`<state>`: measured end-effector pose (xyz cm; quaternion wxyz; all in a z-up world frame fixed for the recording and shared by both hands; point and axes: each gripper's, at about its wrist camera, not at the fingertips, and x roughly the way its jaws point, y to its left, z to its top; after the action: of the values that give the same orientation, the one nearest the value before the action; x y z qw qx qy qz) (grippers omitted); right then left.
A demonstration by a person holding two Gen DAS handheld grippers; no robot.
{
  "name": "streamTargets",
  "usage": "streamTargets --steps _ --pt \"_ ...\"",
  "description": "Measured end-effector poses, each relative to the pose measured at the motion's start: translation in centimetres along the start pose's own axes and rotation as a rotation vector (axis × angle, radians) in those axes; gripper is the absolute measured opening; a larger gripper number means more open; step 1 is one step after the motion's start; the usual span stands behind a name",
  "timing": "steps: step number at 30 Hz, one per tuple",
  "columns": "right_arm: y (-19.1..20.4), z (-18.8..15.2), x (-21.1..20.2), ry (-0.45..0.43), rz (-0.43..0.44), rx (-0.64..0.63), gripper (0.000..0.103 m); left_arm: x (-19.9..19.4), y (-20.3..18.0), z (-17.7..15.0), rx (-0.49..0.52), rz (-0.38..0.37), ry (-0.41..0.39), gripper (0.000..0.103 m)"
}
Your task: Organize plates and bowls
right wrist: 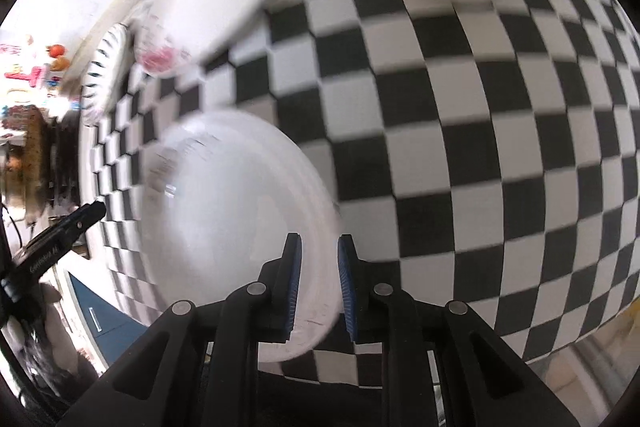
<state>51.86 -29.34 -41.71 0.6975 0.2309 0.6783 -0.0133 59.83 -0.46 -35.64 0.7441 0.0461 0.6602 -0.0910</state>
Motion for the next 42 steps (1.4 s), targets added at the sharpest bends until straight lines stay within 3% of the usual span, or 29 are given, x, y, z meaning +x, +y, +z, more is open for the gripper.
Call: streamTargets --steps 1,3,4,5,7,9,14,19,28,36,39,42 --pt "0.5 0.4 -0.7 -0.015 0.011 -0.007 0.029 -0.7 0.6 0.4 -0.007 -0.011 -0.019 0.036" --pt "1.8 1.4 -2.0 -0.049 0.043 -0.029 0.051 -2.0 1.5 2.0 -0.022 -0.035 -0.046 0.038" --pt "2.5 2.3 -2.7 -0.078 0.076 -0.031 0.068 -2.4 1.8 2.8 -0.031 -0.055 -0.052 0.040" --pt "3.0 2.9 -3.2 -0.098 0.113 -0.025 0.075 -2.1 2.6 3.3 -0.039 -0.072 -0.056 0.040" --pt "3.8 4.5 -3.9 -0.136 0.183 0.005 0.076 -2.5 3.3 5.9 -0.052 -0.111 -0.065 0.040" --pt "4.2 5.9 -4.3 -0.164 0.196 0.036 0.076 -2.2 2.3 7.9 -0.052 -0.133 -0.064 0.040" --pt "4.9 11.1 -3.6 -0.208 0.147 0.091 0.076 0.0 0.9 13.5 -0.007 -0.178 -0.037 0.040" --pt "4.3 16.0 -1.2 -0.174 0.103 0.118 0.076 4.4 -0.8 18.1 0.040 -0.153 0.039 0.040" --pt "2.8 22.5 3.1 -0.094 0.101 0.119 0.075 8.8 -3.0 20.9 0.062 -0.113 0.125 0.040" --pt "2.1 24.4 5.0 -0.039 0.159 0.098 0.071 11.1 -4.2 21.7 0.067 -0.115 0.160 0.040" --pt "1.8 24.4 5.5 -0.019 0.200 0.103 0.056 11.5 -4.3 22.0 0.080 -0.111 0.153 0.040" --pt "2.0 24.1 5.8 -0.022 0.169 0.063 0.044 11.6 -4.1 22.1 0.069 -0.118 0.139 0.039"
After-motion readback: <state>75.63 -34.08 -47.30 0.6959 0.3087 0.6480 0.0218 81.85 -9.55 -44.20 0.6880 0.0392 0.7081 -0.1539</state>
